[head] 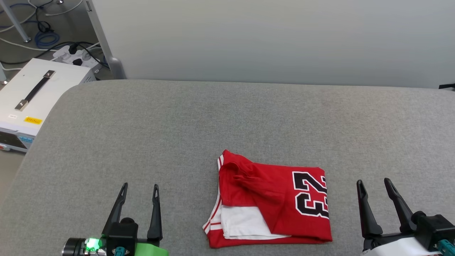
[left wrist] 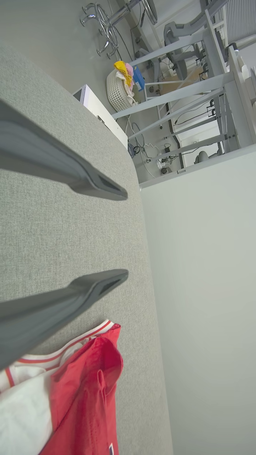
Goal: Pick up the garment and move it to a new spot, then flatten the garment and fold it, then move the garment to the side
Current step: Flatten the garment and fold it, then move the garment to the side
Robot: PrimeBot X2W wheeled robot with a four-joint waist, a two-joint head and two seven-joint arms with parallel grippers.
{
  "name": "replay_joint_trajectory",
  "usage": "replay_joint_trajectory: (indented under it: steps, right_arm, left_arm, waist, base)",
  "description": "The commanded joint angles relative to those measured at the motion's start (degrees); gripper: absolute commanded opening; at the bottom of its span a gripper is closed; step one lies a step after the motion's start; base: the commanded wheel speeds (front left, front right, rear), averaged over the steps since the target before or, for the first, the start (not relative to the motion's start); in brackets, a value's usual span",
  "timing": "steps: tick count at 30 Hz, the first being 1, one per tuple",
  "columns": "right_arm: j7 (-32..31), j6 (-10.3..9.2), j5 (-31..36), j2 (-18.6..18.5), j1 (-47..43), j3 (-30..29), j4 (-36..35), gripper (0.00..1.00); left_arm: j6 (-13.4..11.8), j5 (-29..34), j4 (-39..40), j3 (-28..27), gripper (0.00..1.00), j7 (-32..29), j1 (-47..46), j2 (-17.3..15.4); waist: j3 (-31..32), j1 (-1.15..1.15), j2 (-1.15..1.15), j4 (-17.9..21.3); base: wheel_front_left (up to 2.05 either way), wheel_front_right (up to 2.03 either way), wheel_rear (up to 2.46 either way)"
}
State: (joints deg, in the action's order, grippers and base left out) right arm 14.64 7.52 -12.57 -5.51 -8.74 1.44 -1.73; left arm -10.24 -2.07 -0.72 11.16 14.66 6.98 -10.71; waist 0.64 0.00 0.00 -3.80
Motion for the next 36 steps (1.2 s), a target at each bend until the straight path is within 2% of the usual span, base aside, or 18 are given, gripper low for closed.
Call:
replay_joint_trajectory:
  steps: [1,8,14,16,17,20,28,32,36]
  right_arm:
    - [0.35,-0.03,0.36,-0.20,-0.65,0.22,-0.20,1.00]
    - [0.35,-0.03,1.26,-0.60,-0.12,0.53,0.27,1.00]
    - [0.00,-0.03,1.31,-5.35,5.33,-0.62,0.14,1.00]
    - [-3.59,-0.03,-0.93,-9.18,9.75,-0.74,-0.18,1.00]
    - [-8.72,-0.03,-4.49,-13.49,13.66,-0.18,-0.19,1.00]
    - [-14.90,-0.03,-9.69,-17.63,17.25,0.90,-0.83,1.00]
    - [-35.48,-0.03,-27.27,-26.37,22.27,5.94,-0.79,1.00]
    - [-47.55,-0.03,-38.03,-29.31,22.29,8.80,0.71,1.00]
    - [-54.28,-0.03,-43.51,-31.41,21.48,10.47,1.76,1.00]
  left_arm:
    - [0.44,-0.16,-0.15,-0.11,1.00,0.34,0.68,0.11]
    - [0.86,0.09,-0.38,-0.22,1.00,0.34,0.21,0.38]
    - [1.07,0.27,-0.28,-0.36,1.00,0.34,-0.46,0.52]
    - [1.35,0.43,-0.31,-0.22,1.00,0.34,-1.26,0.62]
    - [1.59,0.59,-0.39,0.06,1.00,0.34,-2.22,0.87]
    - [1.75,0.80,-0.45,0.47,1.00,0.34,-3.16,1.27]
    - [1.79,1.06,-0.30,0.88,1.00,0.34,-4.92,2.03]
    - [2.00,1.27,-0.49,1.25,1.00,0.34,-6.10,2.26]
    - [2.15,1.42,-0.35,1.60,1.00,0.34,-7.32,2.47]
  waist:
    - [-0.09,0.00,0.00,-0.08]
    - [-0.65,0.00,0.00,-0.57]
    - [-1.77,0.00,0.00,-0.79]
    - [-2.65,0.00,0.00,-1.24]
    - [-3.60,0.00,0.00,-2.01]
    - [-4.63,0.00,0.00,-2.86]
    - [-7.46,0.00,0.00,-4.01]
    - [-8.83,0.00,0.00,-4.45]
    - [-10.16,0.00,0.00,-5.15]
  base:
    - [0.00,0.00,0.00]
    - [0.00,0.00,0.00]
    - [0.00,0.00,0.00]
    - [0.00,0.00,0.00]
    - [0.00,0.00,0.00]
    - [0.00,0.00,0.00]
    - [0.00,0.00,0.00]
    - [0.00,0.00,0.00]
    - [0.00,0.00,0.00]
